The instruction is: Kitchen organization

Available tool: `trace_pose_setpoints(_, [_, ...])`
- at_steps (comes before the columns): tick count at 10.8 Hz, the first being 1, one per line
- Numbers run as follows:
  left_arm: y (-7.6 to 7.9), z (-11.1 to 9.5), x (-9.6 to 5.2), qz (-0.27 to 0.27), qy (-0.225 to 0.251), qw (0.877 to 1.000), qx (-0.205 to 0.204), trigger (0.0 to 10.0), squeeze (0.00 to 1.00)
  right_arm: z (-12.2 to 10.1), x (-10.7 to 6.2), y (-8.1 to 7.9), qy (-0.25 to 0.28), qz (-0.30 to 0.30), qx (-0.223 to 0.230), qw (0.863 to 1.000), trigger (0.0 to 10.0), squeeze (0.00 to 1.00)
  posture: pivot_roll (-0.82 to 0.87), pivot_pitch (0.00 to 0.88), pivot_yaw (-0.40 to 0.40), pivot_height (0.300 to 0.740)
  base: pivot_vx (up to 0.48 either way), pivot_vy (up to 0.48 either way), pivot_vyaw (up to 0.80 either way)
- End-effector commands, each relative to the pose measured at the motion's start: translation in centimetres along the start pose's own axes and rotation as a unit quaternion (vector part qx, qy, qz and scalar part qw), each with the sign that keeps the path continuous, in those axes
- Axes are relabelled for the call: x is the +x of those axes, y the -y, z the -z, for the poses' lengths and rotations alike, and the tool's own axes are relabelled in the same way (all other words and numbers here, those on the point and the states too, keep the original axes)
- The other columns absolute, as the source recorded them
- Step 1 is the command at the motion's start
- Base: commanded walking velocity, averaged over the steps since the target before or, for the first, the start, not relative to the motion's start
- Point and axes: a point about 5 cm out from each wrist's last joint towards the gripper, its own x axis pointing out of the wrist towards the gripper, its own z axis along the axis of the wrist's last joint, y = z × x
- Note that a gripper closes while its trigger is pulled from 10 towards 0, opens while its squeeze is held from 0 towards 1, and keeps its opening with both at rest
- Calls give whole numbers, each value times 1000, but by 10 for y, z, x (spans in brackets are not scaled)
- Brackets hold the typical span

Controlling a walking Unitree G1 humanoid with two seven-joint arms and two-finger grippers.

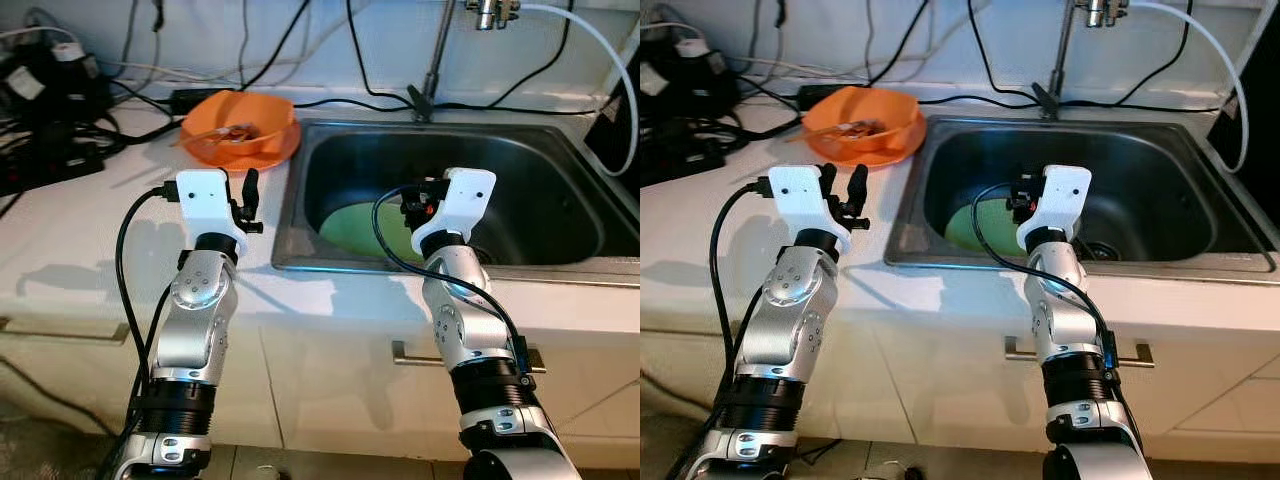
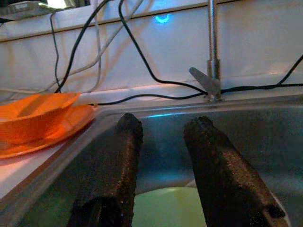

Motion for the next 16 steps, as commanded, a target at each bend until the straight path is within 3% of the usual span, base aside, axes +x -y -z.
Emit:
trace_pose_setpoints(1, [-1, 0, 1, -7, -2, 1000, 3, 10000, 0, -1, -1, 2, -4, 5, -1, 1000, 10000, 0, 94, 0, 41, 740, 0, 0, 438])
trace_pose_setpoints(10, [-9, 1, 5, -33, -15, 999, 10, 10000, 0, -3, 2, 0, -8, -4, -2, 1000, 10000, 0, 96, 0, 33, 740, 60, 0, 198])
trace_pose_setpoints(16, [2, -3, 6, -8, 2, 1000, -6, 10000, 0, -1, 3, 3, -16, 4, 14, 1000, 10000, 0, 94, 0, 28, 740, 0, 0, 0])
